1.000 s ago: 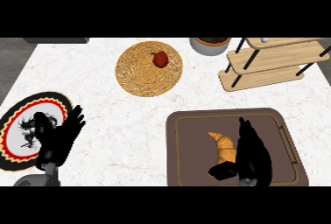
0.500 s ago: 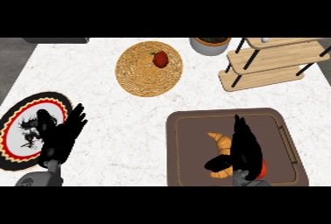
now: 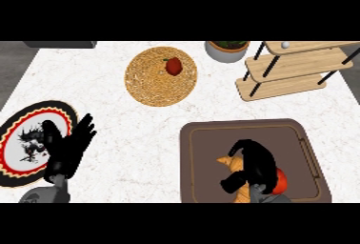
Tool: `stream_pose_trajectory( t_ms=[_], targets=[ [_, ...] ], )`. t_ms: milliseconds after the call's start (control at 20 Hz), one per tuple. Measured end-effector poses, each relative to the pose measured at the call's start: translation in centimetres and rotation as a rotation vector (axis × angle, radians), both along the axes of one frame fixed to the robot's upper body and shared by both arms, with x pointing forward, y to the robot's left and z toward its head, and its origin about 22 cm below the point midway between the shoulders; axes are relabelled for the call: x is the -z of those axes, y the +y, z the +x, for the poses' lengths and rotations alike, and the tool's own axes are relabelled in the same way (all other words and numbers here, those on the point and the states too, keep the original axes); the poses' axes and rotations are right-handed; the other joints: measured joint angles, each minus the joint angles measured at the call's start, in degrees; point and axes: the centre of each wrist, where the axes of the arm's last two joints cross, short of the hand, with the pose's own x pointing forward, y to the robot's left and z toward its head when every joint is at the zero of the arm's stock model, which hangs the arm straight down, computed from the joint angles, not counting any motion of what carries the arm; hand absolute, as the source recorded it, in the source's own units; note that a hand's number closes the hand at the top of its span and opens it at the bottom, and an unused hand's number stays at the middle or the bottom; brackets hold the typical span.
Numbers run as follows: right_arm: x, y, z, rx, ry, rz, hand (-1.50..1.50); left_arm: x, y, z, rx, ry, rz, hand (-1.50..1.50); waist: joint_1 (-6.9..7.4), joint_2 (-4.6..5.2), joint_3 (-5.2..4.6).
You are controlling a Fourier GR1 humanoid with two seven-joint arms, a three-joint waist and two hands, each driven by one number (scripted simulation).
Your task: Pick the croissant from the tray and place it in the tiered shelf
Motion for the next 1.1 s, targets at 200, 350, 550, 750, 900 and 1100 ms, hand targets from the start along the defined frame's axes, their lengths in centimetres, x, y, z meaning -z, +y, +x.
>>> stream_pose_trajectory(
  t_ms=[200, 350, 550, 750, 900, 1100],
  targets=[
    [-0.1, 1.2, -0.8, -0.052, -0.052, 0.011, 1.50, -0.4, -0.3, 0.1, 0.003, 0.001, 0.003, 0.00, -0.01, 0.24, 0.24],
    [-0.5, -0.1, -0.9, -0.194, -0.083, 0.030, 1.50, -0.2, 0.2, -0.1, 0.002, 0.000, 0.005, 0.00, 0.17, 0.55, 0.59],
    [-1.8, -3.1, -0.4, -0.483, -0.093, 0.059, 1.50, -0.4, 0.1, -0.1, 0.004, -0.002, 0.000, 0.00, 0.51, 0.82, 0.91],
    [-5.5, -7.4, 0.1, -0.645, -0.202, 0.127, 1.50, -0.2, 0.5, -0.2, -0.009, 0.006, 0.001, 0.00, -0.22, 0.77, 0.98],
    [-9.1, -9.7, -0.3, -0.683, -0.322, 0.162, 1.50, -0.4, 1.1, -0.5, -0.015, 0.003, 0.001, 0.00, -0.56, 0.66, 0.97],
    [-14.5, -12.5, -0.9, -0.659, -0.469, 0.162, 1.50, -0.5, 0.8, -0.8, -0.019, 0.004, 0.003, 0.00, -0.76, 0.58, 0.96]
  ],
)
